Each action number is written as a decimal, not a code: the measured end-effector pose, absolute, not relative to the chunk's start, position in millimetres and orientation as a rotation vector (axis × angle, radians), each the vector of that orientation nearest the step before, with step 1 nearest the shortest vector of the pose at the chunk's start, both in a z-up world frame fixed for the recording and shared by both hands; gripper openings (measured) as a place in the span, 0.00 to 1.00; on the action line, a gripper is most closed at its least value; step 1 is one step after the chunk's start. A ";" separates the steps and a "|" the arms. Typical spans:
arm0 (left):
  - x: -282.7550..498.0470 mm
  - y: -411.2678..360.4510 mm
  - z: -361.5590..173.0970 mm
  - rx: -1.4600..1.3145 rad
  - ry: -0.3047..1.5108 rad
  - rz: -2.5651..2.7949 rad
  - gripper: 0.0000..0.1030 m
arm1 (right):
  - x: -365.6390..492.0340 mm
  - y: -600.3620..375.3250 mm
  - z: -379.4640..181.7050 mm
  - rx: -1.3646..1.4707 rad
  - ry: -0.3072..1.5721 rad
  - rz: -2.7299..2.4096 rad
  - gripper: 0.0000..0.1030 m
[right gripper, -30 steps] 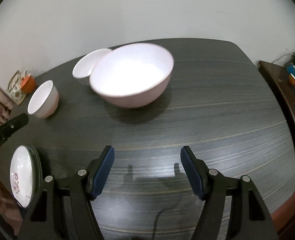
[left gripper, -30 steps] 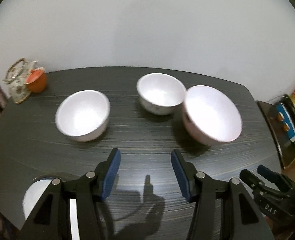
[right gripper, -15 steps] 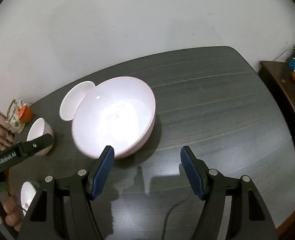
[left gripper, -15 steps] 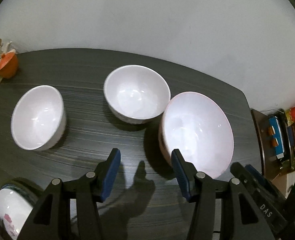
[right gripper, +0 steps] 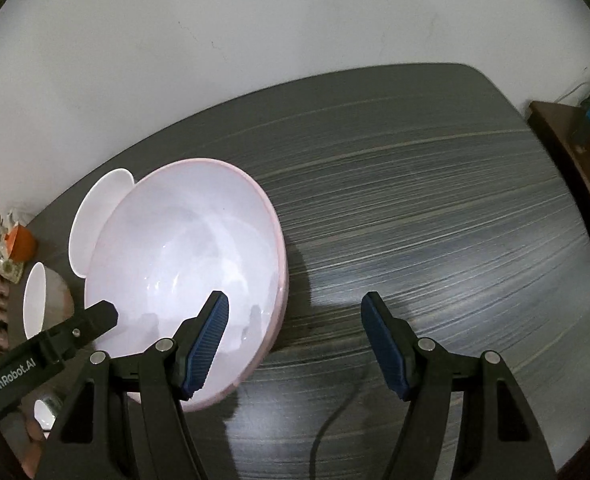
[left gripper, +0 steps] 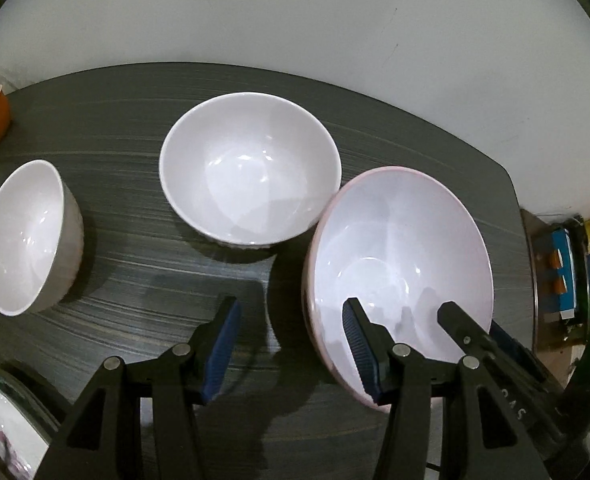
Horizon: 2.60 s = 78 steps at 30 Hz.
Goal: Organize plates and bowls
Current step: 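Grip the large pink bowl rim with both tools, then carry the pink bowl beside the plate stack and lower it onto the table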
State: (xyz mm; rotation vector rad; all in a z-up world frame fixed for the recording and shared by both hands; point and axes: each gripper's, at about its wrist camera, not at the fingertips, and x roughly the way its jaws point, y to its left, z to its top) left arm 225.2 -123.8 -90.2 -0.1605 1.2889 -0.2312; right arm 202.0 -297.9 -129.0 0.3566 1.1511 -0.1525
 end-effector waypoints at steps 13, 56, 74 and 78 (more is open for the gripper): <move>232.4 -140.5 -101.0 -0.137 1.276 -0.278 0.28 | 208.7 -291.2 -140.2 0.379 1.163 -0.109 0.41; 64.8 -29.6 -59.8 -0.152 1.282 -0.209 0.20 | 45.3 -197.6 -106.6 0.404 1.210 0.017 0.21; 44.6 -8.2 -85.0 -0.172 1.311 -0.187 0.20 | 21.8 -171.0 -126.9 0.347 1.249 0.029 0.21; 42.5 -5.7 -88.6 -0.169 1.315 -0.179 0.20 | 21.9 -167.2 -129.0 0.336 1.256 0.033 0.22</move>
